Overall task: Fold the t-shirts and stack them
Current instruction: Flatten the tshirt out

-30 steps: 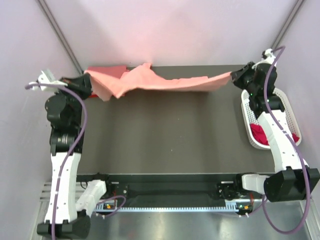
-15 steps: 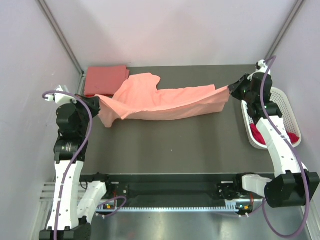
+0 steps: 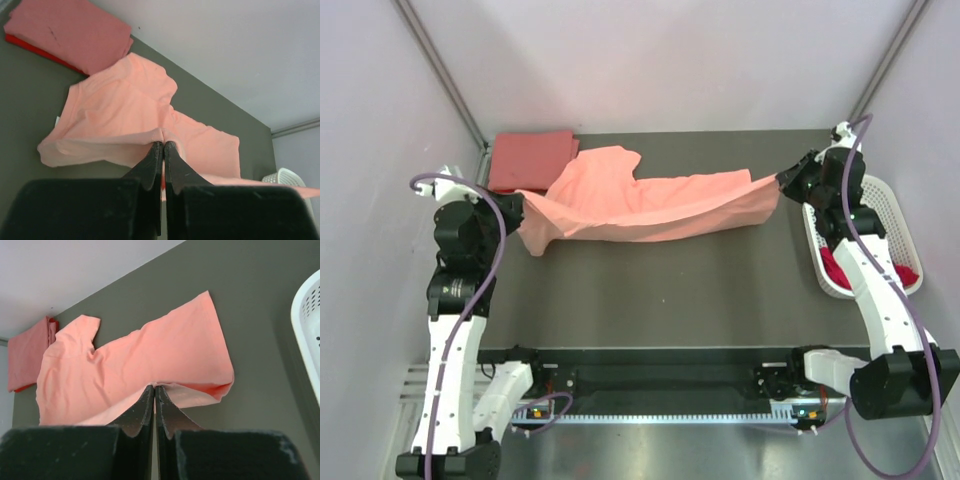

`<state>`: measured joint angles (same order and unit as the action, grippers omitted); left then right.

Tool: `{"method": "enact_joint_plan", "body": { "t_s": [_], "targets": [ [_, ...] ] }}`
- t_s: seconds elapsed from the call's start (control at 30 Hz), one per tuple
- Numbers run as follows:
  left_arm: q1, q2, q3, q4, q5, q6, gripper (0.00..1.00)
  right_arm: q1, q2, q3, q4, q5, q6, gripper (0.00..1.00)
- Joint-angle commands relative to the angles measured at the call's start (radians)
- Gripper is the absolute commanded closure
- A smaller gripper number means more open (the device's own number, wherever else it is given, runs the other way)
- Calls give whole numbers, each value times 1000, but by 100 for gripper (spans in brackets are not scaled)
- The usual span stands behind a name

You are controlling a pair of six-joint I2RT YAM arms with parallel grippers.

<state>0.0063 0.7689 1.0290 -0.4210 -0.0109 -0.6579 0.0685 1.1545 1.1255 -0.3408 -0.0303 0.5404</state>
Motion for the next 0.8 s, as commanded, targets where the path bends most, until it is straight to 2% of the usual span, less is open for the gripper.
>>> {"method": "enact_joint_plan", "body": {
  "t_s": [0.0,0.2,0.33,0.47,0.6,0.77],
  "targets": [
    [-3,-20,13,-42,55,-28,100,42,-64,-13,-1,10,35,100],
    [-3,-115,-105,-192,81,-74,100,126,-142,-160,-116,-5,23,100],
    [-3,-115,-133,-260,145,-74,100,169,-196,-239,-197,-8,1,100],
    [-2,-79,-118,-381,219,-62,100,278,-249,-253,-329,-46,12,100],
    [-3,-147,-78,-467,247,-46,100,439,-364,-299,-444,-45,79,100],
    [-2,-252,-29,-576,278,-86,100,479,-530,-311,-611,-42,127,100]
  ]
}}
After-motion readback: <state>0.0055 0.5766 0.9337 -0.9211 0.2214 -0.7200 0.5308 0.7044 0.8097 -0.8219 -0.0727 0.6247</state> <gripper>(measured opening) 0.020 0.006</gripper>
